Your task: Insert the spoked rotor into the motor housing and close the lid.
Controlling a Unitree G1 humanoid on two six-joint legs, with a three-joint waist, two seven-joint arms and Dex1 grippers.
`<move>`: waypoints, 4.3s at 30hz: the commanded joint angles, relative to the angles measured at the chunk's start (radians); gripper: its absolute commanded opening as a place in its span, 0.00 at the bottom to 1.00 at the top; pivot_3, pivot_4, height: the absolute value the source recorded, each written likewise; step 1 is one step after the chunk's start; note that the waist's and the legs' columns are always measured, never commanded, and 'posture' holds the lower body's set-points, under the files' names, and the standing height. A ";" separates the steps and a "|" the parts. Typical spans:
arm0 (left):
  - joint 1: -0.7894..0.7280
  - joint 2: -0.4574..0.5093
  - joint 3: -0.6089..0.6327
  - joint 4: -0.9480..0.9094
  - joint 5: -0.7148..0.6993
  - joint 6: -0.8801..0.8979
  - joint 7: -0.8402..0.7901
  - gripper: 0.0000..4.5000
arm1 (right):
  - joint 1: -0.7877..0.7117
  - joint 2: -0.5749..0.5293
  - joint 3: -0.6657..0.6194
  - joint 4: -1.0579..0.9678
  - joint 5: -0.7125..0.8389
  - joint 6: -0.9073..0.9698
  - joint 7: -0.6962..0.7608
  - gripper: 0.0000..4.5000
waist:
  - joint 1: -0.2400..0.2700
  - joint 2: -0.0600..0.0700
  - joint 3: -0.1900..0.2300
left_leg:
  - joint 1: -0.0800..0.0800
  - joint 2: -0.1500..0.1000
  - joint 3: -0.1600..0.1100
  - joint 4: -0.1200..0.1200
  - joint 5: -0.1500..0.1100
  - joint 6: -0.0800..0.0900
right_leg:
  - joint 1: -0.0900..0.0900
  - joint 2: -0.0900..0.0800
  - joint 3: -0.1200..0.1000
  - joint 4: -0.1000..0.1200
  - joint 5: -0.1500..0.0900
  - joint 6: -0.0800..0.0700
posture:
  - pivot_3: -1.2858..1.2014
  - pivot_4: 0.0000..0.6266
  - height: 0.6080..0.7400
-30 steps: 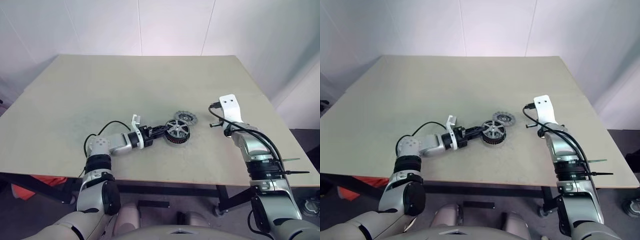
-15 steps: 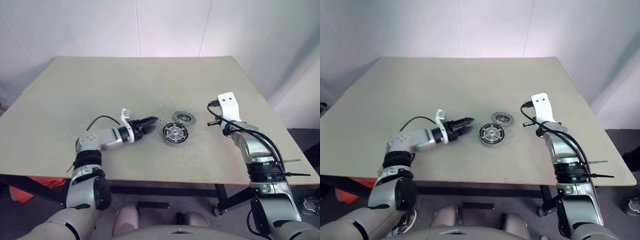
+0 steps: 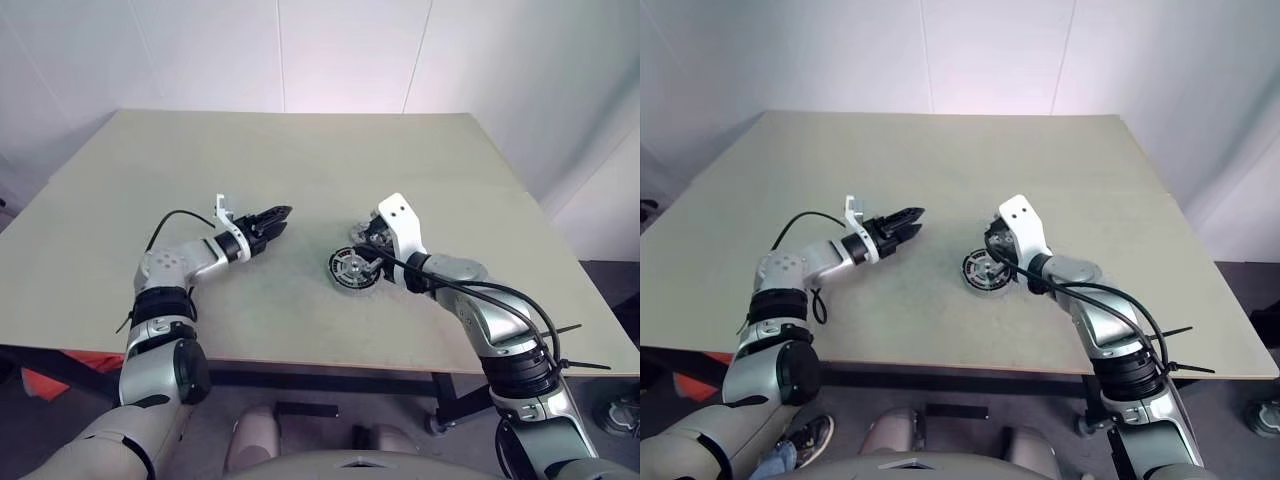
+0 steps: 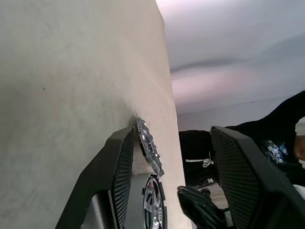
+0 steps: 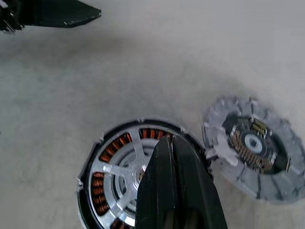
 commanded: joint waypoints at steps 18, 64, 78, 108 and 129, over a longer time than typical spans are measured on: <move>0.013 -0.001 -0.011 0.049 0.042 -0.157 -0.025 0.61 | -0.258 -0.566 0.163 0.230 -0.262 -1.003 0.712 0.14 | 0.009 -0.005 0.001 | 0.000 0.001 0.000 0.004 -0.005 0.008 | 0.002 0.001 0.000 0.000 -0.002 0.002 | 0.52 0.00 1.00; 0.191 -0.061 -0.006 -0.169 -0.008 -0.190 0.078 0.61 | -0.693 -0.185 0.426 1.111 -0.738 -1.807 0.564 0.09 | -0.058 -0.006 0.004 | -0.022 0.006 0.002 0.039 -0.014 0.024 | -0.014 -0.001 -0.001 0.018 0.002 -0.005 | 0.52 0.00 1.00; 0.178 -0.044 -0.033 -0.141 0.010 -0.219 0.070 0.61 | -0.640 -0.141 0.386 0.842 -0.645 -1.616 0.584 0.01 | -0.057 -0.006 0.005 | -0.022 0.007 0.002 0.039 -0.014 0.024 | -0.014 0.000 0.000 0.018 0.002 -0.005 | 0.52 0.00 1.00; 0.169 -0.027 -0.097 -0.137 0.033 -0.227 0.007 0.61 | -0.366 -0.060 -0.231 0.360 -0.101 0.221 0.452 0.48 | -0.030 -0.007 0.005 | -0.018 0.006 0.002 0.033 -0.012 0.021 | -0.012 0.000 0.000 0.016 0.002 -0.005 | 0.52 0.00 1.00; 0.070 0.041 -0.173 -0.047 0.125 -0.190 -0.068 0.61 | -0.227 0.438 -0.917 0.236 0.118 0.709 -0.151 0.48 | -0.028 -0.005 0.005 | -0.002 0.002 0.002 -0.006 0.008 -0.010 | -0.014 0.001 0.002 0.008 0.002 -0.005 | 0.52 0.00 1.00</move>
